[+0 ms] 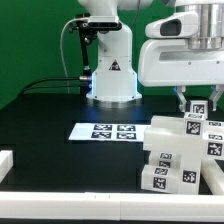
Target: Assemble chair
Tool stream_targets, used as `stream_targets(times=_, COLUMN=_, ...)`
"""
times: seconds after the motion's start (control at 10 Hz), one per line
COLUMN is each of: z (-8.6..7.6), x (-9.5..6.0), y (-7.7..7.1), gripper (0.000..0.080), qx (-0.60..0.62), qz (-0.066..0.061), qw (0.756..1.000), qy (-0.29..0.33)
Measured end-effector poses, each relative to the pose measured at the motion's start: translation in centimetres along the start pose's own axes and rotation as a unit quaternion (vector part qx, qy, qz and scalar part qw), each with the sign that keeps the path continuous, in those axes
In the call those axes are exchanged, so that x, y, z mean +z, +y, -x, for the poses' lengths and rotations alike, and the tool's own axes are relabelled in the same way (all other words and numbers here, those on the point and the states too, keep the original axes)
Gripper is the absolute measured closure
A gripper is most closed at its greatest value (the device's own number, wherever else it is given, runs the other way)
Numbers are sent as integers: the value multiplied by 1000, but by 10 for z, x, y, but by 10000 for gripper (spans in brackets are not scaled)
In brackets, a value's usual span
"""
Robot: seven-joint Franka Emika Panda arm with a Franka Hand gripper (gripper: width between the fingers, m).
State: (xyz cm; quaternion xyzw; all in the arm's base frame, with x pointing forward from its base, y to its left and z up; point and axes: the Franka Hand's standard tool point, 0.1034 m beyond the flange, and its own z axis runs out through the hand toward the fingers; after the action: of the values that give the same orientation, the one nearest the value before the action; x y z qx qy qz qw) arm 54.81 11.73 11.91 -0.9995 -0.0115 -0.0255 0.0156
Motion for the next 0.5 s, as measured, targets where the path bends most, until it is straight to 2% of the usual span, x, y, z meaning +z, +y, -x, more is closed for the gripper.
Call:
stream_targets(times=0.3, z=-2, x=0, y=1, gripper=518, qx=136, qz=0, qw=991, qy=1)
stream_targets(times=0.5, z=-7, x=0, y=4, gripper=518, qx=287, qz=-15, qw=958, qy=21)
